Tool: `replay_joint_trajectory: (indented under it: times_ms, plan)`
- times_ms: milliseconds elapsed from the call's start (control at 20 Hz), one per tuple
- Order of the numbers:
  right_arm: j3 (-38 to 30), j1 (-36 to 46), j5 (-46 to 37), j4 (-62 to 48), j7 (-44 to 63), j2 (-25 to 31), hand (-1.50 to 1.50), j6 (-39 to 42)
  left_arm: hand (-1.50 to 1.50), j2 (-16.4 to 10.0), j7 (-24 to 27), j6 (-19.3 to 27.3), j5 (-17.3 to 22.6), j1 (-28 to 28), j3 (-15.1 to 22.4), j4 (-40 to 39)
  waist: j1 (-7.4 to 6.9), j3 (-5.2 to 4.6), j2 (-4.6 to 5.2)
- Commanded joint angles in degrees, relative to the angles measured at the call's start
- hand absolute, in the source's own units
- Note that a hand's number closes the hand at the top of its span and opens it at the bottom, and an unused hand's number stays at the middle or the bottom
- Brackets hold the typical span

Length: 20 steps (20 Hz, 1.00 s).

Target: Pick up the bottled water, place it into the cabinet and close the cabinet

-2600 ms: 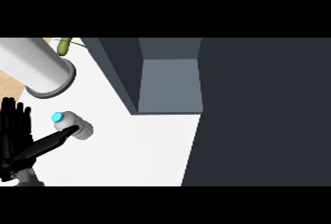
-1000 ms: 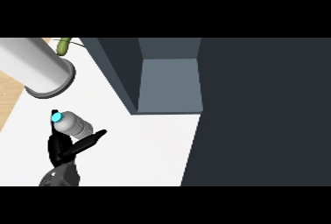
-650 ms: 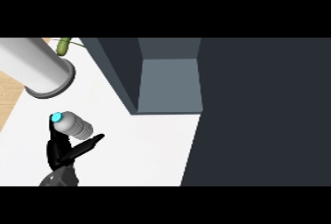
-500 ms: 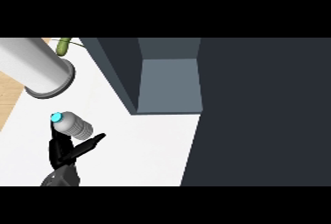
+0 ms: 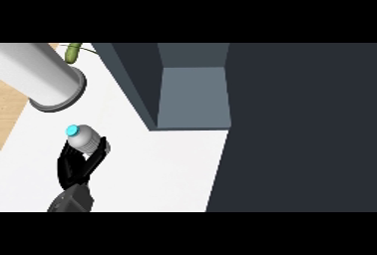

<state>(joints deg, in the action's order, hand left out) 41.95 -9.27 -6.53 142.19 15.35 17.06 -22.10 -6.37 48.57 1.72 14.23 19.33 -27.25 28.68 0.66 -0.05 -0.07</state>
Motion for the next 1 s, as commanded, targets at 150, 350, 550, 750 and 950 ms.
replay_joint_trajectory:
  times_ms: [150, 350, 550, 750, 950]
  plan:
    - [-1.3, -4.8, -1.8, 8.9, -0.2, 4.7, -1.50, 1.0, 1.50, -3.1, 0.4, -5.7, 2.9, 2.2, -0.9, -3.4, 0.27, 0.01, 0.05]
    - [1.2, -0.8, -6.0, 3.5, 0.3, 2.2, -1.50, -0.5, 1.50, -0.3, 4.2, -8.1, 2.1, 0.7, 1.3, -3.4, -0.04, -0.02, 0.04]
    - [-0.8, -0.8, -1.9, 2.6, -1.0, 2.8, -1.50, -0.5, 1.50, 4.6, 2.7, -11.3, -4.3, -1.2, 10.1, 0.1, -0.25, 0.06, -0.18]
    - [-0.4, 0.3, -4.4, 5.3, 3.5, 2.9, -1.50, -1.1, 1.50, 6.2, 1.3, -13.6, -2.6, -4.7, 14.8, 5.8, -0.58, 0.05, -0.26]
    - [-3.6, -2.2, -0.5, 7.0, 0.3, 5.2, -1.50, 0.2, 1.50, 6.3, 0.1, -12.5, -0.9, -10.1, 20.4, 14.3, -0.67, 0.10, -0.23]
